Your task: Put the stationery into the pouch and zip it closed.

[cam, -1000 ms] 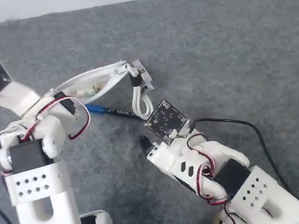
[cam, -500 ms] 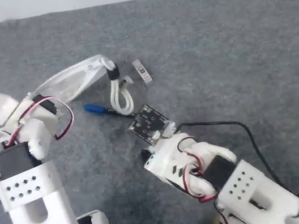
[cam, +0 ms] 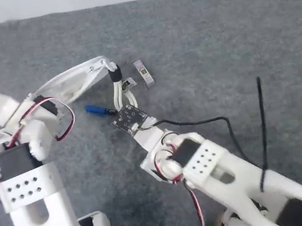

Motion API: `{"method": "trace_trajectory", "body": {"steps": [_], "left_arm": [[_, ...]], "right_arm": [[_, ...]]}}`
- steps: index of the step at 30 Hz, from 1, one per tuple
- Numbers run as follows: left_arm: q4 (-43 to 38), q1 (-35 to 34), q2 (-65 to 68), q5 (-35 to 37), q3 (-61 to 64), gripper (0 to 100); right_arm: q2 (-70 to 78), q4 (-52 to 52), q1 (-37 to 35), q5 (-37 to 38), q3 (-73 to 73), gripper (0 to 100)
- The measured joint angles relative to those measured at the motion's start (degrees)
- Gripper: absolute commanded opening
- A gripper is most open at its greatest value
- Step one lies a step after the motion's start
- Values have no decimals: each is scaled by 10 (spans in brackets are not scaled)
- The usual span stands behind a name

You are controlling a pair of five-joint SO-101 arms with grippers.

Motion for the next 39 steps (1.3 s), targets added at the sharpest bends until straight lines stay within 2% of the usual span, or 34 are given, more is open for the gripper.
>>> {"method": "trace_trajectory", "body": {"steps": [14, 24, 30, 39], "left_arm": [[0, 0, 0, 0, 0, 10], [0, 0, 0, 0, 0, 10], [0, 0, 0, 0, 0, 10], [0, 0, 0, 0, 0, 10]], "right_arm": [[206, 0, 23, 0, -90, 166], [253, 0, 23, 0, -115, 163], [253, -1, 28, 0, -116, 0], [254, -1, 30, 0, -116, 6]]}}
